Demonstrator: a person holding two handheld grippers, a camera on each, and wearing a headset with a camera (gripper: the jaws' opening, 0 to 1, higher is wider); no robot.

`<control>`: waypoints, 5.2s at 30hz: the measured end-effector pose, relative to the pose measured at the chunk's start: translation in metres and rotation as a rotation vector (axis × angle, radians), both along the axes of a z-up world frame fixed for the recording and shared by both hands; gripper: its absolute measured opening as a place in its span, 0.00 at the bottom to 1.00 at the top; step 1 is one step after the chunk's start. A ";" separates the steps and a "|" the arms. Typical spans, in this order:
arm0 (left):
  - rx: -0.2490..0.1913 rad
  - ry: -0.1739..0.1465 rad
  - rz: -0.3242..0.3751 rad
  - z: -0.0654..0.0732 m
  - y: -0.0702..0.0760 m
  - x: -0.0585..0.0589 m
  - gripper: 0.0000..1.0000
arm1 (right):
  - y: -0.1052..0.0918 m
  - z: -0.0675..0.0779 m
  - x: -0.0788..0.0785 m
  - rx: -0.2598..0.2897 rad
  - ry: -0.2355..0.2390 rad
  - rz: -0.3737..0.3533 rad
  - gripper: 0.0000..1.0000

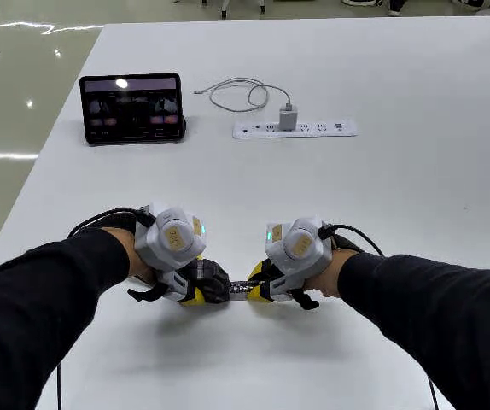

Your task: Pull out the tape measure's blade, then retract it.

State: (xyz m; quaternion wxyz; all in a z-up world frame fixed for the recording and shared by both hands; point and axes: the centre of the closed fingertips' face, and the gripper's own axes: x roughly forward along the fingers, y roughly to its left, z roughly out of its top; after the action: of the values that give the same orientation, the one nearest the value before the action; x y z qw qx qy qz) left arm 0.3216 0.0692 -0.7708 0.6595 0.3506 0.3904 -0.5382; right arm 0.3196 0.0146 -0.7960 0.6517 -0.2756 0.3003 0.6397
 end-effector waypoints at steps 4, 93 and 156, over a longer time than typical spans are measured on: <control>-0.005 -0.005 0.004 0.000 -0.001 0.000 0.34 | -0.003 0.000 0.000 -0.010 -0.002 0.004 0.10; -0.073 -0.012 0.046 0.001 -0.006 0.000 0.34 | -0.072 0.003 0.002 -0.013 0.002 -0.055 0.10; -0.089 -0.012 0.052 0.001 -0.007 -0.001 0.34 | -0.123 0.004 0.003 -0.030 0.005 -0.092 0.10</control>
State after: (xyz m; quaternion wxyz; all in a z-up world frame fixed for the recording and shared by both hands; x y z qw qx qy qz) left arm 0.3207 0.0619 -0.7699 0.6905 0.3141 0.3711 -0.5356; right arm 0.3221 -0.1087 -0.7920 0.6756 -0.2698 0.3239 0.6049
